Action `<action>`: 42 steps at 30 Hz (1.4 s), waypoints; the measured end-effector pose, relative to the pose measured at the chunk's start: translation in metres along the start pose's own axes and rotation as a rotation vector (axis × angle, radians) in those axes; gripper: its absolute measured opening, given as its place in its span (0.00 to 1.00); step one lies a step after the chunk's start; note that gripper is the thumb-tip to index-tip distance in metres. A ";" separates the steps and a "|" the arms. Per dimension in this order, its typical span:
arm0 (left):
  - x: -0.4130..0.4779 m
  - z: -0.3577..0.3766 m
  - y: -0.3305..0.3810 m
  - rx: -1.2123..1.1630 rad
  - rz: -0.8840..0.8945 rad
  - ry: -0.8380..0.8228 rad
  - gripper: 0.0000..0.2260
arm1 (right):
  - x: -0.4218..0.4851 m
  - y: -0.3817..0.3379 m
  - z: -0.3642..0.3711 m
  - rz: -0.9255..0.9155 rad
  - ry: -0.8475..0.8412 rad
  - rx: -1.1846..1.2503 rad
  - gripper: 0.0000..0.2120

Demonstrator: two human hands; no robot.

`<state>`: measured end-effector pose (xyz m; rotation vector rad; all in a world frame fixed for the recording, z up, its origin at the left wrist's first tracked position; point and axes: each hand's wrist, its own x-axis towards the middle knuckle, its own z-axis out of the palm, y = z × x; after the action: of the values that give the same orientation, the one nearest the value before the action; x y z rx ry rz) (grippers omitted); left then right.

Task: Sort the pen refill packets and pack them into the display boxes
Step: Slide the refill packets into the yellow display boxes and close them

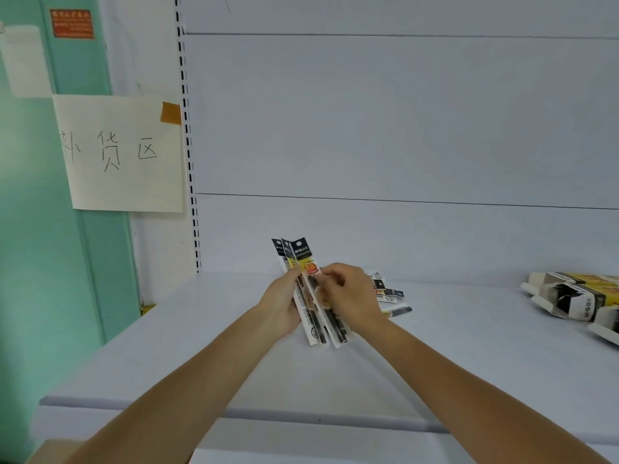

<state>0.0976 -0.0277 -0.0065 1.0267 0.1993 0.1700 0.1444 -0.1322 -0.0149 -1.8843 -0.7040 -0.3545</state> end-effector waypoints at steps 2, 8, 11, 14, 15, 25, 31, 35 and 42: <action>-0.001 0.000 0.000 -0.020 0.006 -0.050 0.12 | 0.000 -0.001 -0.002 -0.001 -0.009 -0.030 0.08; -0.004 0.011 -0.007 0.016 0.060 -0.134 0.14 | -0.002 -0.002 -0.006 -0.164 -0.078 -0.371 0.14; 0.001 0.008 -0.003 -0.015 0.068 -0.058 0.10 | -0.010 -0.004 -0.014 -0.077 -0.278 -0.195 0.05; 0.004 0.000 0.004 0.107 0.035 -0.156 0.14 | -0.017 0.000 -0.020 -0.015 -0.433 -0.297 0.12; 0.002 -0.002 0.005 0.182 0.029 -0.187 0.15 | -0.017 0.001 -0.022 -0.024 -0.423 -0.346 0.11; -0.020 0.016 0.028 1.944 0.812 0.046 0.27 | -0.014 0.013 -0.075 -0.094 -0.357 -0.809 0.15; 0.001 0.007 0.003 2.034 0.682 -0.023 0.14 | -0.015 0.018 -0.098 -0.049 -0.340 -0.307 0.16; 0.001 0.023 -0.012 1.969 0.706 -0.076 0.17 | -0.021 0.028 -0.096 0.082 -0.038 -0.037 0.19; 0.003 0.061 -0.042 2.086 0.755 -0.114 0.17 | -0.010 0.045 -0.115 0.261 0.080 -0.058 0.12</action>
<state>0.1174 -0.0988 -0.0127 3.1664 -0.2543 0.6364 0.1728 -0.2527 -0.0066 -1.9772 -0.3912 -0.2834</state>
